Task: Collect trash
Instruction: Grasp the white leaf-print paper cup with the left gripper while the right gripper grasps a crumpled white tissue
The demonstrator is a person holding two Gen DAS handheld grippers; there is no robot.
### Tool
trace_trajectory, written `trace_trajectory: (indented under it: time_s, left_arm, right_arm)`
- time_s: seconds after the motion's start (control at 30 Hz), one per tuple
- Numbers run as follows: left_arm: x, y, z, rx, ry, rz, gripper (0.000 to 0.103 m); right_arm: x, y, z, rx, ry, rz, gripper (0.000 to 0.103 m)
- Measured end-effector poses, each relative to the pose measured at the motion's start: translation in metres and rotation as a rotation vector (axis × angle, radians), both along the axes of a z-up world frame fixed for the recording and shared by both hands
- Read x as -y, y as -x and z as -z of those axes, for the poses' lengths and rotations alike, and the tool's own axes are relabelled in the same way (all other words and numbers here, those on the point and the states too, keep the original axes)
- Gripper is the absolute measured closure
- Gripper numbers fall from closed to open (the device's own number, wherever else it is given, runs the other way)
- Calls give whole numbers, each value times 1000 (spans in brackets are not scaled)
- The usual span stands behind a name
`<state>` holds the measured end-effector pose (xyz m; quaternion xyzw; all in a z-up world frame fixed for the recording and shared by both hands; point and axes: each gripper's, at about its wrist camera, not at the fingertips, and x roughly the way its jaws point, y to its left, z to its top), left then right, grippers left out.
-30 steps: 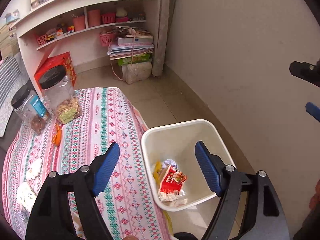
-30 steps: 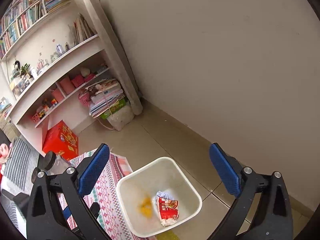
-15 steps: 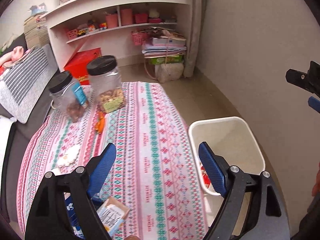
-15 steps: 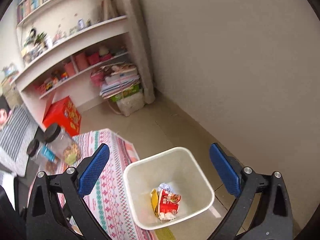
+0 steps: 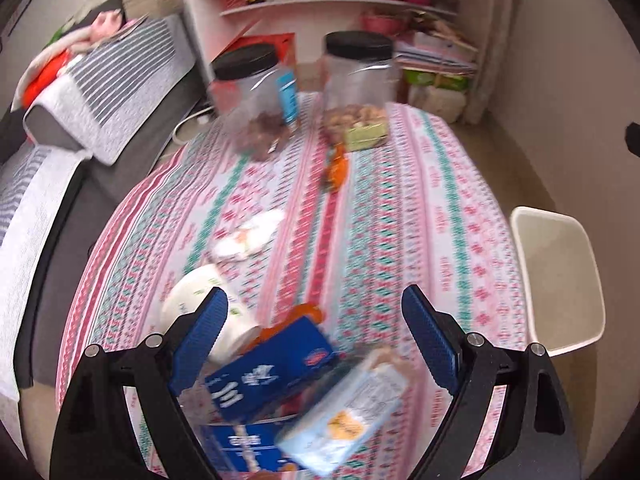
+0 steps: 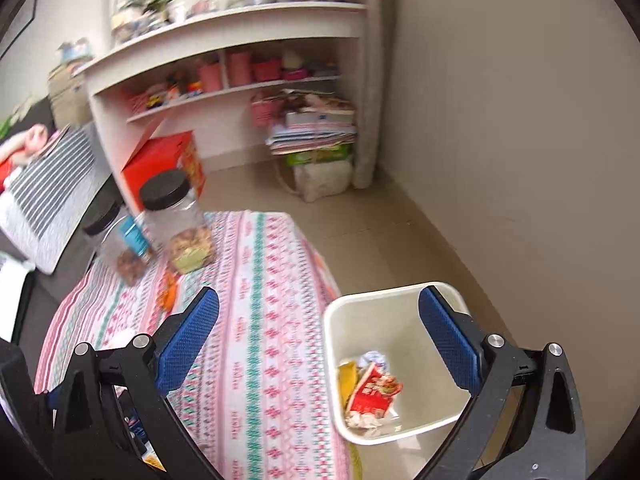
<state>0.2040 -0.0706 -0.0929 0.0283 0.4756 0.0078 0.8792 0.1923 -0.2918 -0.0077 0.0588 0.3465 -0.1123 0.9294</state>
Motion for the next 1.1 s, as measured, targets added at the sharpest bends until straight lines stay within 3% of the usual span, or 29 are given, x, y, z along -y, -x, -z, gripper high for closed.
trace_trajectory:
  time_s: [0.1, 0.33, 0.53, 0.57, 0.6, 0.73, 0.87, 1.1]
  left_arm:
    - [-34, -11, 15, -72, 19, -66, 17]
    - [-104, -39, 69, -332, 245, -250, 17]
    - [-122, -60, 95, -427, 324, -305, 17]
    - [-124, -62, 98, -438, 336, -310, 19]
    - [-126, -63, 100, -442, 345, -313, 30]
    - [-128, -62, 85, -391, 344, -271, 35]
    - [-141, -54, 51, -294, 333, -243, 36]
    - [-201, -30, -25, -66, 334, -297, 36]
  right_arm:
    - [-18, -8, 10, -29, -28, -33, 7]
    - [-59, -25, 29, -78, -34, -91, 7]
    - [-81, -40, 42, -124, -38, -127, 7]
    - [-84, -42, 44, -131, -41, -134, 7]
    - [-89, -45, 46, -140, -46, -146, 7]
    - [-104, -50, 53, -162, -48, -185, 7]
    - [-117, -54, 62, -197, -88, -221, 7]
    - [-149, -77, 100, -347, -333, -253, 7]
